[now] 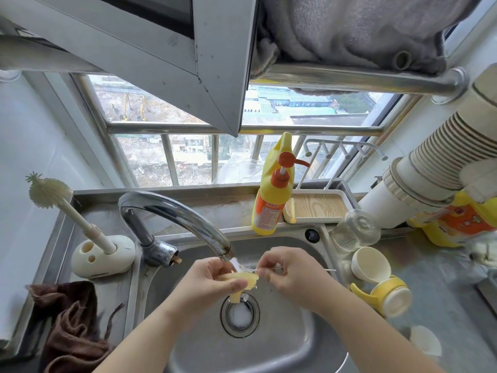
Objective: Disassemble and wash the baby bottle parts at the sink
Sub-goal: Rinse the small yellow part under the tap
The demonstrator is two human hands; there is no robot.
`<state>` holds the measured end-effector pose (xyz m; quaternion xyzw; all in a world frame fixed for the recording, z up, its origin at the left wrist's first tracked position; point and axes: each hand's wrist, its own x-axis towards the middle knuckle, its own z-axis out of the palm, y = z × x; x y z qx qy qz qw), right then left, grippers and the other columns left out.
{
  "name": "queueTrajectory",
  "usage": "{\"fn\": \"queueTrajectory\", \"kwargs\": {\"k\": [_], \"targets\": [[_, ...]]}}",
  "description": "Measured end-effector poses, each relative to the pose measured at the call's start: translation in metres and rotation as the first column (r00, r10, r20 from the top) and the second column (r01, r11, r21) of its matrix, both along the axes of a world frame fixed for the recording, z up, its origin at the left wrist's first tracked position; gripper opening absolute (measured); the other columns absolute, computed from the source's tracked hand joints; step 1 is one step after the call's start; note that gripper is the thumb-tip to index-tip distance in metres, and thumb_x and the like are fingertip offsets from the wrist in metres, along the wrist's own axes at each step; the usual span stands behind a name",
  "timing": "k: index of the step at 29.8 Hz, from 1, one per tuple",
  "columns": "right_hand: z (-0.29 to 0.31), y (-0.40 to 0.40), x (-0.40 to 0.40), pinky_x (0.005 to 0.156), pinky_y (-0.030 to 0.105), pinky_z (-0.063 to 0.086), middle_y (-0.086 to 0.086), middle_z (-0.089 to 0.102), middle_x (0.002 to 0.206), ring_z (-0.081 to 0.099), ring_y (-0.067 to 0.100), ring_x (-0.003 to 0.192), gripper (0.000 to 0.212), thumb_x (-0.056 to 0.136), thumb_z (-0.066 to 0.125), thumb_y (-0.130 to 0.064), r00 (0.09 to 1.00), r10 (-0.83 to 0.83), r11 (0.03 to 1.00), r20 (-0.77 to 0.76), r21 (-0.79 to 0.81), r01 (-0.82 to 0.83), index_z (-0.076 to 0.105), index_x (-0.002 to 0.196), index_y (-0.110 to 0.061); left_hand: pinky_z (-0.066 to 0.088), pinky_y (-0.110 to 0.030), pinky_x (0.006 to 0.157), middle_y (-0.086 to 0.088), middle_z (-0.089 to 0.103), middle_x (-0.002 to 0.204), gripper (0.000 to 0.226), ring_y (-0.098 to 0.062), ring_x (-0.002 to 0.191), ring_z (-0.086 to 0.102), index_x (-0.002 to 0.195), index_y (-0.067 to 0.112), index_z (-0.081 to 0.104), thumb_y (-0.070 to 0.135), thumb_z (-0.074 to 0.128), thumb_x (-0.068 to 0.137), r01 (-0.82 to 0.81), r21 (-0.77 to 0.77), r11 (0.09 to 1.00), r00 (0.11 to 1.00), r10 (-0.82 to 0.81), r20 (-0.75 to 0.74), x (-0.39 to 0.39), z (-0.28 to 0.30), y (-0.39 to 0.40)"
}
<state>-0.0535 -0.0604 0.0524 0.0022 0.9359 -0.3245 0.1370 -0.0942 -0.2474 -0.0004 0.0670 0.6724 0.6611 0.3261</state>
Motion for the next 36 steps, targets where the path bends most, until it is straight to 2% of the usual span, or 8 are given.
{"fn": "queueTrajectory", "kwargs": {"k": [8,15,19,22,26,29,33,36], "targets": [[0.005,0.006,0.005,0.067,0.031,0.048,-0.013,0.057,0.067,0.051,0.005,0.062,0.008,0.083,0.063,-0.030,0.994,-0.086,0.994,-0.061,-0.072,0.082,0.061,0.080,-0.037,0.045,-0.014,0.060,-0.003,0.069,0.070,0.024,-0.009,0.062,0.060,0.081,0.006,0.070,0.020,0.082,0.067,-0.036,0.111,0.993,0.997,0.028,0.073,0.005,0.007,0.001],[0.005,-0.006,0.000,0.067,0.023,0.047,-0.017,0.060,0.075,0.054,0.001,0.071,0.004,0.084,0.063,-0.031,0.997,-0.038,0.999,-0.074,0.006,0.038,0.066,0.081,-0.031,0.042,-0.019,0.066,-0.006,0.071,0.078,0.059,-0.010,0.070,0.060,0.090,0.007,0.070,0.057,0.070,0.058,0.022,-0.003,1.000,0.999,-0.022,-0.032,0.006,0.005,0.002],[0.007,-0.006,0.000,0.071,0.028,0.049,-0.015,0.056,0.081,0.055,0.006,0.080,0.008,0.084,0.064,-0.029,0.997,0.003,0.999,-0.076,0.048,0.001,0.065,0.076,-0.031,0.034,-0.010,0.052,0.006,0.058,0.062,0.036,0.001,0.053,0.049,0.078,-0.001,0.067,0.034,0.069,0.070,0.047,0.024,0.999,0.995,-0.045,-0.091,0.004,0.010,0.000],[0.005,0.001,0.000,0.071,0.028,0.048,-0.015,0.057,0.081,0.055,0.006,0.077,0.014,0.083,0.065,-0.028,0.998,-0.043,0.999,-0.044,0.030,0.045,0.061,0.071,-0.034,0.038,-0.008,0.055,0.004,0.061,0.066,0.030,0.001,0.057,0.054,0.081,-0.002,0.067,0.026,0.068,0.070,0.024,0.084,0.996,0.998,-0.019,-0.061,0.004,0.011,-0.001],[-0.001,-0.008,-0.003,0.069,0.024,0.046,-0.016,0.055,0.077,0.052,0.002,0.071,0.011,0.083,0.065,-0.025,0.997,-0.043,0.999,-0.057,-0.004,0.042,0.063,0.074,-0.031,0.042,-0.012,0.064,-0.006,0.056,0.080,0.011,-0.005,0.068,0.057,0.072,0.016,0.070,0.026,0.071,0.071,-0.013,0.114,0.993,0.999,0.017,-0.030,0.001,0.008,-0.002],[-0.003,-0.005,-0.005,0.071,0.027,0.048,-0.015,0.056,0.080,0.051,0.002,0.071,0.012,0.084,0.065,-0.026,0.999,-0.047,0.999,-0.016,0.008,0.047,0.062,0.073,-0.032,0.040,-0.025,0.067,-0.006,0.063,0.079,0.025,-0.013,0.070,0.056,0.077,0.017,0.070,0.039,0.074,0.066,0.038,0.098,0.994,0.999,-0.037,-0.010,0.000,0.004,-0.006],[-0.004,0.003,-0.003,0.072,0.030,0.050,-0.015,0.057,0.079,0.053,0.004,0.071,0.015,0.082,0.067,-0.028,0.997,-0.076,0.997,0.030,-0.021,0.077,0.062,0.069,-0.033,0.042,-0.026,0.069,-0.005,0.064,0.078,0.038,-0.016,0.071,0.055,0.087,0.009,0.066,0.038,0.073,0.063,0.008,0.098,0.995,0.998,-0.014,0.062,0.000,0.003,-0.008],[-0.004,-0.005,-0.003,0.066,0.019,0.043,-0.016,0.055,0.078,0.050,-0.002,0.069,0.008,0.082,0.066,-0.027,0.999,-0.034,0.999,-0.016,0.003,0.034,0.065,0.075,-0.030,0.041,-0.020,0.065,0.000,0.060,0.076,0.056,-0.008,0.066,0.053,0.092,0.005,0.064,0.049,0.072,0.058,0.041,-0.047,0.998,0.997,-0.044,-0.064,0.002,0.000,0.000]]}}
